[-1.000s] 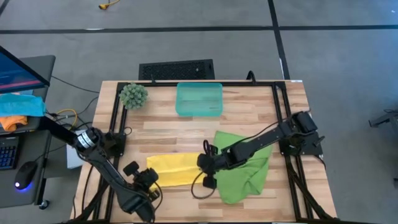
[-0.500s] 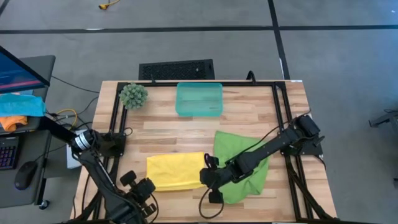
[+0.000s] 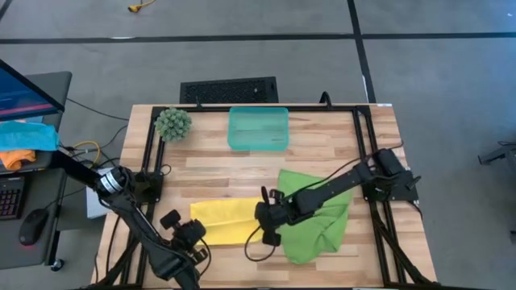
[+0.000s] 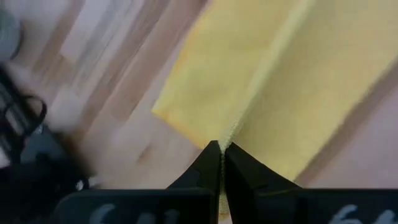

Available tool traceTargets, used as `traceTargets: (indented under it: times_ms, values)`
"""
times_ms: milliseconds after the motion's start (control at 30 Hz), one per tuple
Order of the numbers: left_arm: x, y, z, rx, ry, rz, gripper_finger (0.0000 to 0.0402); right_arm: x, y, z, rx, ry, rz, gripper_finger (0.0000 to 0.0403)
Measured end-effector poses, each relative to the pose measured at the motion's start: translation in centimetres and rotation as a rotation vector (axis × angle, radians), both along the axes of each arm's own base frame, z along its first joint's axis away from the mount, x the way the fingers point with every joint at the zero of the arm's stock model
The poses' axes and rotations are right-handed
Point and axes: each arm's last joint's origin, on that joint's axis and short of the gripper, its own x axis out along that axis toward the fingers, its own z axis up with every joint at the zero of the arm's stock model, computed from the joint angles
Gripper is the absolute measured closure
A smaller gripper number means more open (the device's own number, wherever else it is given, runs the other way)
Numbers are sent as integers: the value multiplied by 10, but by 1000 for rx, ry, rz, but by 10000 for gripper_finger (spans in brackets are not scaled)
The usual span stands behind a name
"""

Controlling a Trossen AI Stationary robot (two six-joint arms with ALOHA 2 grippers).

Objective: Roll microfiber towels into tight, uniform cylinder then place into a basket
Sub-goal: Fold the yellow microfiber cloth

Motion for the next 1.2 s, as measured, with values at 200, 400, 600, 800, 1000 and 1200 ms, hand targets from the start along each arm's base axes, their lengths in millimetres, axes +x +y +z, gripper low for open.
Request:
traceTargets:
  times_ms: [200,400,600,800,1000,1200]
  values:
    - [1,12,-11,51,25,37,401,2,-9,-3,2,23,-47,387]
    - [2,17,-17,66,28,46,401,0,1,10,11,-5,-26,397]
    - [4,25,-26,76,37,69,401,-2,-6,8,-31,23,-136,389]
    - [8,31,-34,58,58,54,401,-1,-18,7,-57,46,-188,395]
    - [16,32,-36,1,76,11,401,0,-19,-2,-45,82,-181,387]
    - [15,32,-37,-21,116,7,401,0,-17,-1,-28,73,-168,394]
